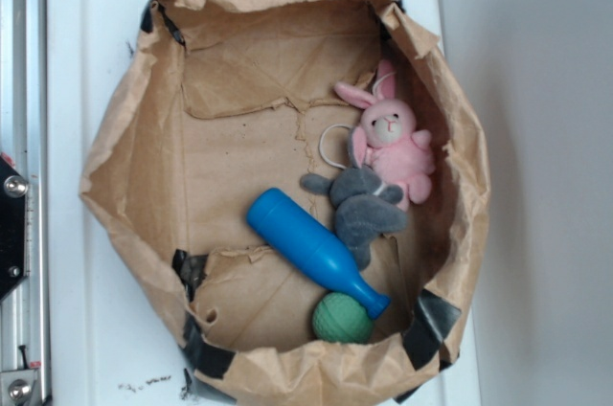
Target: Grab the blue bottle.
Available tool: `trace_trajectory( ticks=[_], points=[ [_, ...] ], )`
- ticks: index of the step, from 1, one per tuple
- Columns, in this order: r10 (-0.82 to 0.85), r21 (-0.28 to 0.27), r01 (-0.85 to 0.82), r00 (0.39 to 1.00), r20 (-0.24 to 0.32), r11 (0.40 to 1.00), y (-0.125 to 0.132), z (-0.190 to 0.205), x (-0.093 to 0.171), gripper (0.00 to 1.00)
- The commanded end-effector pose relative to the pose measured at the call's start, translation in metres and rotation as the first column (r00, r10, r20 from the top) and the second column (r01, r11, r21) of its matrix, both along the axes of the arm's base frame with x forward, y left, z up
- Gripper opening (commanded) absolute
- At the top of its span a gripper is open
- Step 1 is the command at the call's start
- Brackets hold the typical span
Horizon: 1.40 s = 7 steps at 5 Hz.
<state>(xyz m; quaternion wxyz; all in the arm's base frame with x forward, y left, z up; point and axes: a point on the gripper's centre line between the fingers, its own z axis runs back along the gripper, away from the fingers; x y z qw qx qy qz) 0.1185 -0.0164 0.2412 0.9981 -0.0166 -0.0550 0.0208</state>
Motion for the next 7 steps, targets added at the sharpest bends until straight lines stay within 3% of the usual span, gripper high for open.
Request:
trace_trajectory(
  ticks=[1, 2, 3, 4, 5, 7],
  points=[
    [0.000, 0.000, 0.000, 1.000, 0.000, 1.000, 0.000, 0.000, 0.000, 1.00],
    [0.033, -0.040, -0.031, 0.999, 0.036, 0.999, -0.008, -0.006, 0.050, 1.00],
    [0.072, -0.043, -0.068, 0.993, 0.089, 0.997, -0.003, -0.013, 0.100, 1.00],
    [-0.145, -0.080, 0.162, 0.972, 0.183, 0.984, 0.002, -0.023, 0.137, 1.00],
    [-0.324, -0.107, 0.352, 0.922, 0.213, 0.930, 0.017, -0.036, 0.149, 1.00],
    [-0.324, -0.107, 0.352, 0.922, 0.213, 0.930, 0.017, -0.036, 0.149, 1.00]
  ],
)
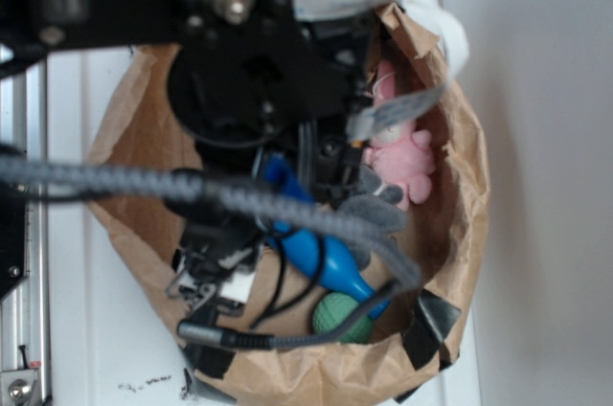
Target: Grab the blue bottle.
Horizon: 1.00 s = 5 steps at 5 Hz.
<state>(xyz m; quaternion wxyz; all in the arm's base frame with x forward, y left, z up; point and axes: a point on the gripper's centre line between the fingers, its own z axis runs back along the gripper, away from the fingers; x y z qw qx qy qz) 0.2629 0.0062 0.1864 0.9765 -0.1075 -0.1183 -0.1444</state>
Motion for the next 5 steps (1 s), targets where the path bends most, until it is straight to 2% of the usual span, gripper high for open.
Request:
trace_trajectory(
  ticks=[1, 2, 3, 4, 5],
  points=[
    [-0.004, 0.008, 0.003, 0.998, 0.057, 1.000, -0.006, 0.019, 0.005, 1.00],
    [-0.004, 0.008, 0.003, 0.998, 0.057, 1.000, -0.006, 0.019, 0.005, 1.00],
    [0.007, 0.111, -0.016, 0.997, 0.075, 0.994, -0.021, -0.030, 0.009, 1.00],
    [-0.010, 0.174, -0.004, 0.997, 0.078, 0.985, -0.031, -0.055, 0.009, 1.00],
    [-0.042, 0.184, 0.032, 0.998, 0.053, 0.982, -0.038, -0.076, 0.016, 1.00]
  ],
)
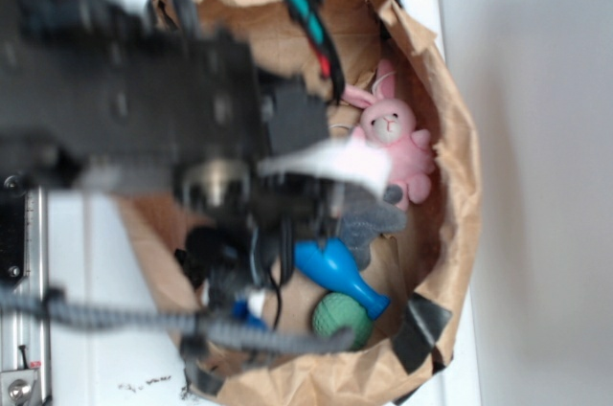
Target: Grab the blue bottle.
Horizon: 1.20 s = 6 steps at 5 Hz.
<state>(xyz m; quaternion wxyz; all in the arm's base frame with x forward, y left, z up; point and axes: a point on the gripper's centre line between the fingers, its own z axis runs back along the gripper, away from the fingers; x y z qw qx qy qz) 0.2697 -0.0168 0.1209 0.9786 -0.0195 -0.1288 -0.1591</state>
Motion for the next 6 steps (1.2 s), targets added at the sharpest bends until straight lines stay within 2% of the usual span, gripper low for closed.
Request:
trace_trajectory(
  ticks=[1, 2, 3, 4, 6],
  points=[
    [-0.046, 0.085, 0.045, 0.999, 0.014, 0.995, -0.023, -0.038, 0.013, 1.00],
    [-0.080, 0.142, 0.072, 0.995, 0.058, 0.987, -0.032, -0.058, 0.006, 1.00],
    [-0.101, 0.147, 0.094, 0.994, 0.044, 0.985, -0.036, -0.069, 0.010, 1.00],
    [-0.125, 0.122, 0.123, 0.992, 0.010, 0.985, -0.036, -0.079, 0.013, 1.00],
    [-0.074, 0.132, 0.075, 0.997, -0.018, 0.988, -0.037, -0.083, 0.015, 0.00]
  ],
)
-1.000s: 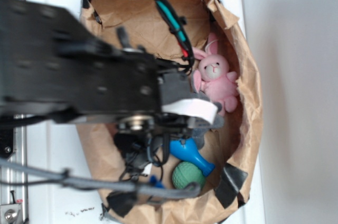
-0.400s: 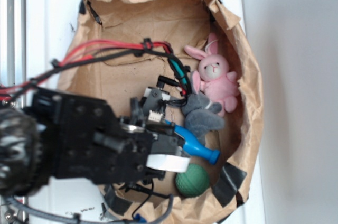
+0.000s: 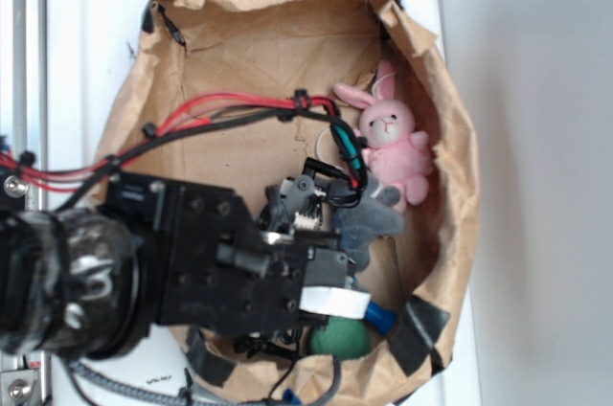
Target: Grab the blue bottle.
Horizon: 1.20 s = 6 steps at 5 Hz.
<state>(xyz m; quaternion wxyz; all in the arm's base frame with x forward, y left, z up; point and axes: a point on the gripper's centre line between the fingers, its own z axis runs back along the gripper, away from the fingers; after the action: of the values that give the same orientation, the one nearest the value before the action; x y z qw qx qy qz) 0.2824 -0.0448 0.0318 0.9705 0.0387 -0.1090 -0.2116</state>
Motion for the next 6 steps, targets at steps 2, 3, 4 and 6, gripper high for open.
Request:
trace_trajectory(
  ticks=[2, 3, 4, 6],
  points=[
    [0.131, -0.093, -0.130, 0.991, 0.012, 0.987, 0.021, 0.074, -0.011, 0.00],
    [0.260, -0.018, -0.260, 0.965, 0.029, 0.966, 0.049, 0.107, -0.019, 0.00],
    [0.335, -0.017, -0.335, 0.942, 0.024, 0.942, 0.068, 0.133, -0.024, 0.00],
    [0.495, 0.086, -0.493, 0.869, 0.006, 0.866, 0.084, 0.165, -0.006, 0.00]
  ],
)
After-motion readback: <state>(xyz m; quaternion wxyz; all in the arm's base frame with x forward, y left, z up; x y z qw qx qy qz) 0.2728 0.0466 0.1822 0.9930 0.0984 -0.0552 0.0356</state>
